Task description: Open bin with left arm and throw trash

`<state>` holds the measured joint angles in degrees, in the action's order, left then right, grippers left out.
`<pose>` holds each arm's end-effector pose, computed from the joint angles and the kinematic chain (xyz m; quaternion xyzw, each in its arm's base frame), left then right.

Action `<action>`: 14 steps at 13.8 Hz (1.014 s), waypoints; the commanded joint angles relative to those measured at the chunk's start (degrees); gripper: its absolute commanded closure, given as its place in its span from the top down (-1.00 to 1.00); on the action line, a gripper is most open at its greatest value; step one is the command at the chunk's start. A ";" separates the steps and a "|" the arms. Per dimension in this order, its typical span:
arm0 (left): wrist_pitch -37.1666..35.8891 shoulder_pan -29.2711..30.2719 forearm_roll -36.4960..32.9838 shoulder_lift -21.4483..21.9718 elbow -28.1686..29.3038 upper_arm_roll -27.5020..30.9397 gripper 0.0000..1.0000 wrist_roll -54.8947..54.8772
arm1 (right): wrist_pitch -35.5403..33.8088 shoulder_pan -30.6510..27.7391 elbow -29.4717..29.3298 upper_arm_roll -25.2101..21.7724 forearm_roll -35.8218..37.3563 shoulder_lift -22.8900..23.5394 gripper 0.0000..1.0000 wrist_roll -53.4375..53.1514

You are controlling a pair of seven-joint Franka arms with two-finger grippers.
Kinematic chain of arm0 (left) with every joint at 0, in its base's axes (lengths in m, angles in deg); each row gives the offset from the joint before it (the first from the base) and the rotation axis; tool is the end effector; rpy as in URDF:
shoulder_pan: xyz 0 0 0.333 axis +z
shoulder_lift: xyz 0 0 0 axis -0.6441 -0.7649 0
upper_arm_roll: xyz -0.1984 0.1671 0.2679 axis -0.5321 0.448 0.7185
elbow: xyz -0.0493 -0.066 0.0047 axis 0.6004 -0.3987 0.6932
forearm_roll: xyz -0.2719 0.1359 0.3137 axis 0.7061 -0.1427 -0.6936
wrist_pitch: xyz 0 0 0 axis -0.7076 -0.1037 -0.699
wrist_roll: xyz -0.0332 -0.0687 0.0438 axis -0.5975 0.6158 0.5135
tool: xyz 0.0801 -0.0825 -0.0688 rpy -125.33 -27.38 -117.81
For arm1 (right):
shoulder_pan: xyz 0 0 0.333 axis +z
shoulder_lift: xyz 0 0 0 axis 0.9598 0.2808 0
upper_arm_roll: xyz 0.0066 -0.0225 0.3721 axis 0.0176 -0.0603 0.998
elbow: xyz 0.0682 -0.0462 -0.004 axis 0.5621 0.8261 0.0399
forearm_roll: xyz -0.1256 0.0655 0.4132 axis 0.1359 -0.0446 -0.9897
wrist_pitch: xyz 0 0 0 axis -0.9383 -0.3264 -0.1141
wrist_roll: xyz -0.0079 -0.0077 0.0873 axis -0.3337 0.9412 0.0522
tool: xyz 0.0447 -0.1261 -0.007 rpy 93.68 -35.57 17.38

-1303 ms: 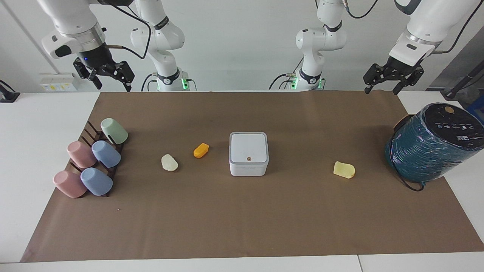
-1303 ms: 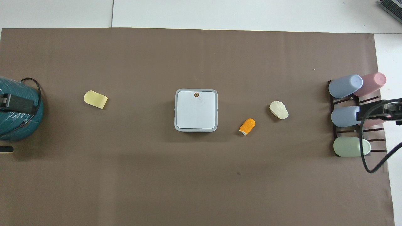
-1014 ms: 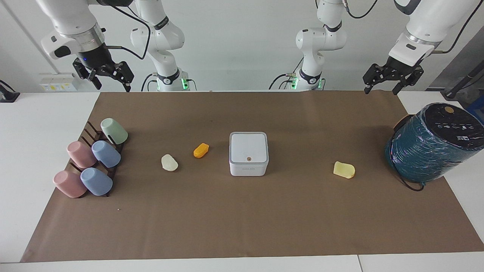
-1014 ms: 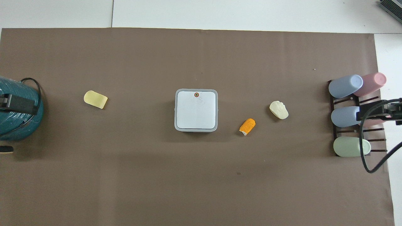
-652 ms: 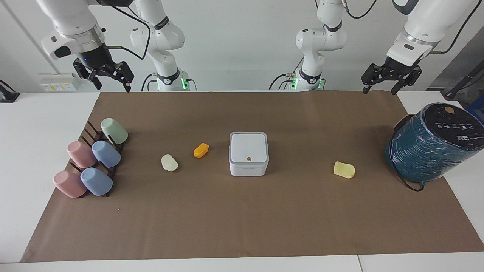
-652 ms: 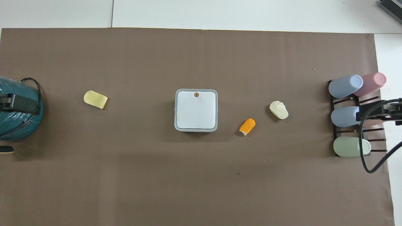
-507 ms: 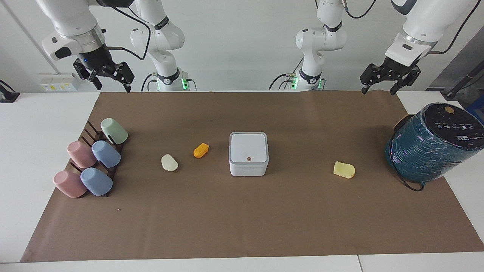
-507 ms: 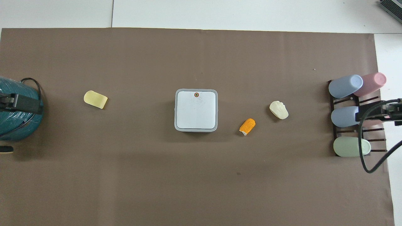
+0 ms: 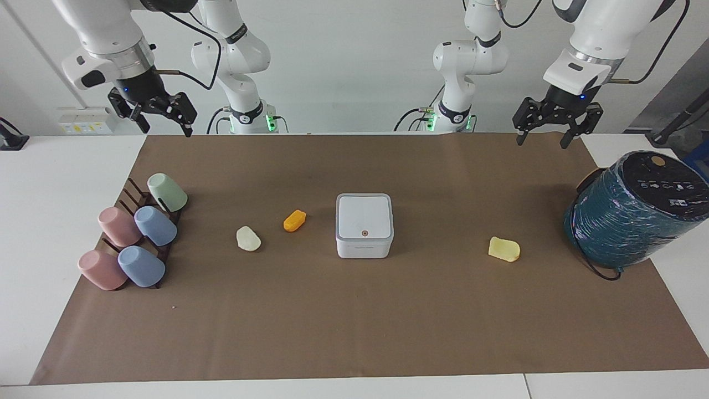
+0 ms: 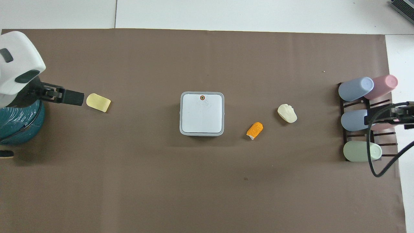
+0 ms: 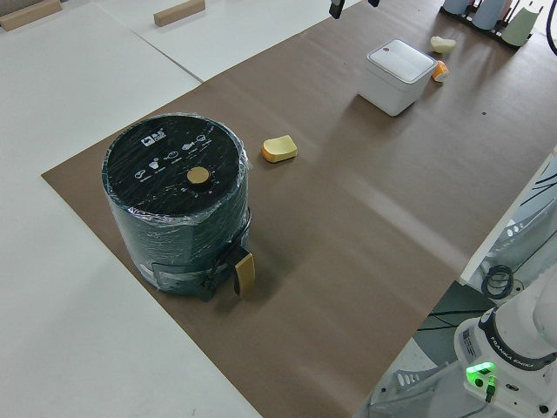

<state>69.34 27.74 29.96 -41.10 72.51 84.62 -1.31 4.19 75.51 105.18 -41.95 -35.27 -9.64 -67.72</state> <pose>0.5850 -0.1362 0.6759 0.9851 -0.1507 0.0826 0.0076 0.5520 -0.0108 0.6690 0.9976 -0.0650 -0.0192 0.0115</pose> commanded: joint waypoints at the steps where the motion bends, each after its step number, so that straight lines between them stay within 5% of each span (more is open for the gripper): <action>1: 6.80 -3.80 -0.19 1.86 4.22 0.43 1.00 0.39 | 1.77 -0.68 1.73 0.25 -0.30 -1.17 1.00 1.07; 4: 10.93 -10.38 -0.18 0.64 6.42 0.43 1.00 2.40 | 1.86 -0.85 1.82 0.25 -0.30 -1.17 1.00 1.16; 6: 14.63 -13.73 -0.18 -1.11 8.01 0.43 0.80 5.21 | 1.86 -0.76 1.82 0.25 -0.30 -1.17 1.00 1.16; 7: 16.73 -15.05 -0.27 -2.78 8.01 0.43 0.59 8.62 | 1.86 -0.76 1.82 0.25 -0.30 -1.17 1.00 1.16; 10: 25.08 -20.14 -0.45 -10.24 7.13 0.60 0.49 19.44 | 1.86 -0.68 2.34 0.25 -0.30 -1.34 1.00 1.16; 12: 28.52 -21.21 -0.62 -12.45 7.22 0.51 0.09 21.84 | 1.95 -0.85 4.27 0.25 -0.39 -2.04 1.00 1.51; 14: 30.98 -21.13 -0.19 -13.33 7.22 0.43 -0.99 24.11 | 5.27 -0.50 6.38 0.25 -0.48 -2.66 1.00 1.08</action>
<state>98.53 7.05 29.95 -54.18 80.30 84.11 20.36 5.42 75.50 107.46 -41.97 -35.29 -10.06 -67.73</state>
